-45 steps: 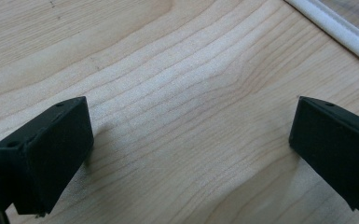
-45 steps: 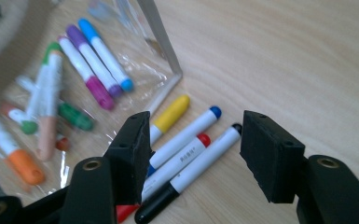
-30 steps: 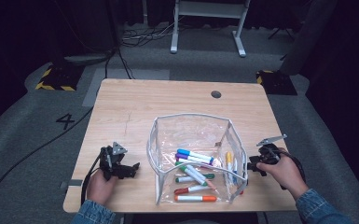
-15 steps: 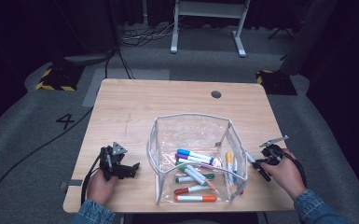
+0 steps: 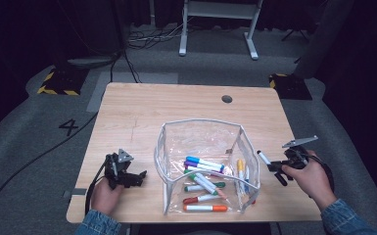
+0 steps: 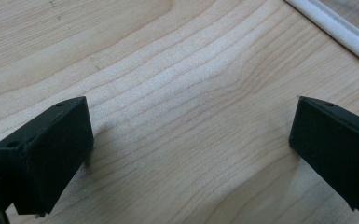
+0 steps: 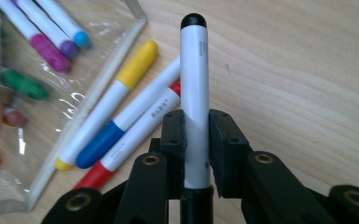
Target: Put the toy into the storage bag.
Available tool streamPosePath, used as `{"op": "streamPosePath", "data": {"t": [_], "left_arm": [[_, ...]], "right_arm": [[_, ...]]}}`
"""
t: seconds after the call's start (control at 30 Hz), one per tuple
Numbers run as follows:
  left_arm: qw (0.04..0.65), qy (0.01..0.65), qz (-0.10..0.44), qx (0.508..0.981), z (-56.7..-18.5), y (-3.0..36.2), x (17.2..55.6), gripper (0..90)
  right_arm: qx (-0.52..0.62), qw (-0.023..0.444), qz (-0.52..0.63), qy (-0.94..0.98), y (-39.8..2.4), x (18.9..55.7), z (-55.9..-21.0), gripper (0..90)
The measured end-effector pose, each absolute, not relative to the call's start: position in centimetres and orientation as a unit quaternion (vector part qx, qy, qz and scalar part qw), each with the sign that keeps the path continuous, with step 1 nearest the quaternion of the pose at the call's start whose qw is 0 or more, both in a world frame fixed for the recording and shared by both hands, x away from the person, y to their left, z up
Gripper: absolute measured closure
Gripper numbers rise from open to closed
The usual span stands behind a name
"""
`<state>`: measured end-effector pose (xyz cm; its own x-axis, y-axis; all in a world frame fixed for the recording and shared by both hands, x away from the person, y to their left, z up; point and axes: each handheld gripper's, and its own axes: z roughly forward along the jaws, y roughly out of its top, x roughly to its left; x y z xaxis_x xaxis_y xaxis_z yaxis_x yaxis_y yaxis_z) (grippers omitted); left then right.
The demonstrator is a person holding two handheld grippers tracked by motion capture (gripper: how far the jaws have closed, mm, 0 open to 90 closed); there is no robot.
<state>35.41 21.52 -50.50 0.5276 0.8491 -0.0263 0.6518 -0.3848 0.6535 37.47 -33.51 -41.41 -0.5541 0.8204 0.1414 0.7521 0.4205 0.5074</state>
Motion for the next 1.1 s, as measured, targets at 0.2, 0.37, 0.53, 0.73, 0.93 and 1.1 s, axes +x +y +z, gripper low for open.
{"op": "streamPosePath", "data": {"t": [0.2, 0.37, 0.53, 0.73, 0.93, 1.1], "left_arm": [[0.310, 0.459, 0.159, 0.817, -50.5, 21.5, 35.4, 0.0], [0.310, 0.459, 0.160, 0.817, -50.5, 21.5, 35.4, 0.0], [0.311, 0.460, 0.159, 0.816, -50.5, 21.5, 35.4, 0.0], [0.310, 0.460, 0.159, 0.817, -50.5, 21.5, 35.4, 0.0], [0.311, 0.460, 0.158, 0.817, -50.5, 21.5, 35.4, 0.0], [0.310, 0.459, 0.159, 0.817, -50.5, 21.5, 35.4, 0.0]], "right_arm": [[0.451, 0.064, 0.292, 0.841, -33.3, 36.7, -38.6, 76.8], [0.433, 0.066, 0.309, 0.844, -32.9, 36.1, -36.4, 76.8], [0.416, 0.067, 0.325, 0.847, -32.3, 35.6, -34.2, 76.8], [0.394, 0.071, 0.339, 0.851, -31.2, 35.1, -31.4, 76.8], [0.371, 0.073, 0.346, 0.858, -29.9, 34.7, -29.2, 76.8], [0.357, 0.072, 0.350, 0.863, -28.9, 34.5, -27.8, 76.8]]}}
